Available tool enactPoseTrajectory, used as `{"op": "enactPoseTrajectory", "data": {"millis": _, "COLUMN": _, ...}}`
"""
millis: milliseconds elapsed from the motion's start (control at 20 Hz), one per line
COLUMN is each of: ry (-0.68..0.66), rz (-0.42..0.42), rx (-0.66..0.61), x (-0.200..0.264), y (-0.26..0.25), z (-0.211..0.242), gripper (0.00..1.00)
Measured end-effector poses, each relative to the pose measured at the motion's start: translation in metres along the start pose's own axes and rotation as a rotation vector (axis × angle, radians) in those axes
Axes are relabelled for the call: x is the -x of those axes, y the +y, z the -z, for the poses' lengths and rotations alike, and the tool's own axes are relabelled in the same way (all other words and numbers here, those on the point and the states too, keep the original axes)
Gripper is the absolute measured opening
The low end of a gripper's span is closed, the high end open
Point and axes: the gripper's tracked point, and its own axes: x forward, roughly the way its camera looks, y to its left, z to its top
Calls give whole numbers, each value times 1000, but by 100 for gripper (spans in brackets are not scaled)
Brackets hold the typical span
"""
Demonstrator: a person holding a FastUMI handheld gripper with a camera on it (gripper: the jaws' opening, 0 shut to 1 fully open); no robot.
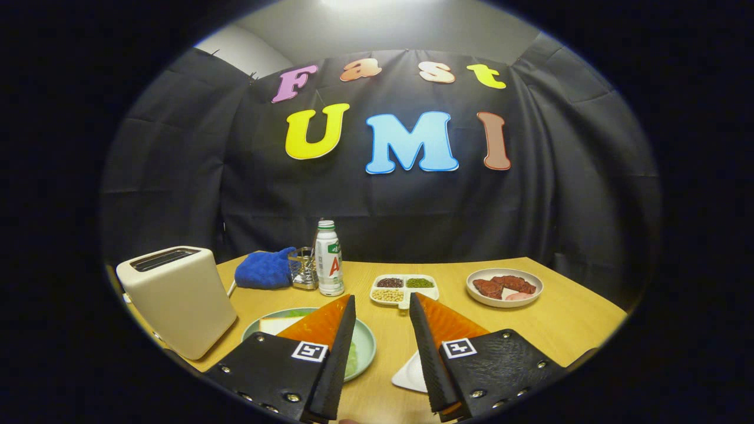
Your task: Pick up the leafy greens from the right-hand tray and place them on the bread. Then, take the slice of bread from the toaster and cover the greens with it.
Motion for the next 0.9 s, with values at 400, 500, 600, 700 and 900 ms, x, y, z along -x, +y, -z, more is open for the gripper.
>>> {"op": "enactPoseTrajectory", "data": {"millis": 400, "ry": -44, "rz": 72, "rx": 51, "x": 19, "y": -84, "z": -15, "gripper": 56}}
{"op": "enactPoseTrajectory", "data": {"millis": 500, "ry": -19, "rz": 80, "rx": 56, "x": 20, "y": -108, "z": -5, "gripper": 56}}
{"op": "enactPoseTrajectory", "data": {"millis": 600, "ry": 25, "rz": 60, "rx": 53, "x": 23, "y": -132, "z": 11, "gripper": 56}}
{"op": "enactPoseTrajectory", "data": {"millis": 700, "ry": 59, "rz": 62, "rx": 36, "x": 31, "y": -166, "z": 20, "gripper": 56}}
{"op": "enactPoseTrajectory", "data": {"millis": 900, "ry": 29, "rz": 180, "rx": 135, "x": 60, "y": -251, "z": 16, "gripper": 56}}
